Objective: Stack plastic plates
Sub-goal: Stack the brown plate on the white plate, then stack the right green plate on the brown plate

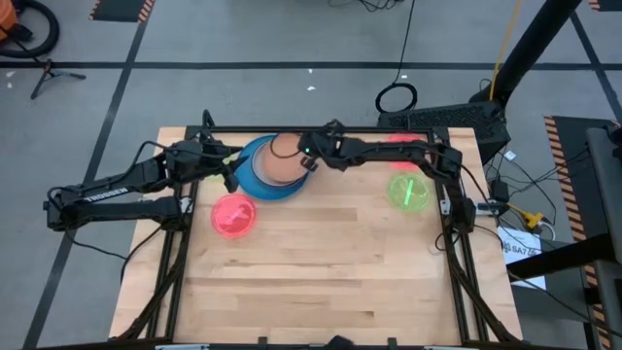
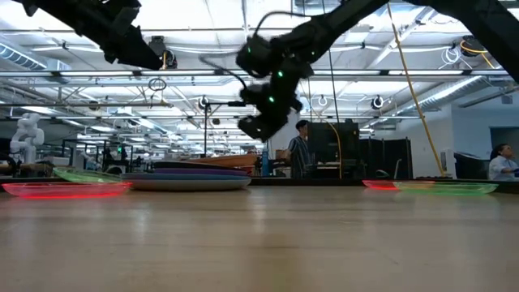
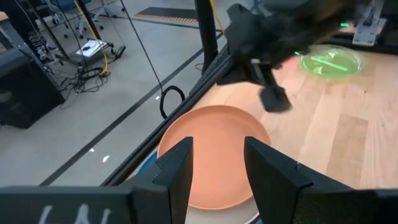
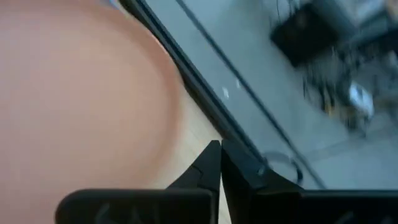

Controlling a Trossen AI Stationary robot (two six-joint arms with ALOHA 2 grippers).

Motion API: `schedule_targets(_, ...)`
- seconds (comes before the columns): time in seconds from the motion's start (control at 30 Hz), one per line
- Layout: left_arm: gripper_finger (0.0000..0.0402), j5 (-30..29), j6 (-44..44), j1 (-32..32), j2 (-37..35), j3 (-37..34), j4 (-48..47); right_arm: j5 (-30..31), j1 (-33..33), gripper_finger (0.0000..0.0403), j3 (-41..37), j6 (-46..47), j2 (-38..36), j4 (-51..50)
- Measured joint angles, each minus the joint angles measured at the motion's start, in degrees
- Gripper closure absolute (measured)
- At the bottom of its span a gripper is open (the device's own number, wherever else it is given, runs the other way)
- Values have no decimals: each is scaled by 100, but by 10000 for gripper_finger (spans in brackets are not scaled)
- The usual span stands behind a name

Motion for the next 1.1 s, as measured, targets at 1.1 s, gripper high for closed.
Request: schedule_targets(1.1, 252, 2, -360, -2, 0, 0, -216, -736, 927, 402, -158, 1695, -767, -3171)
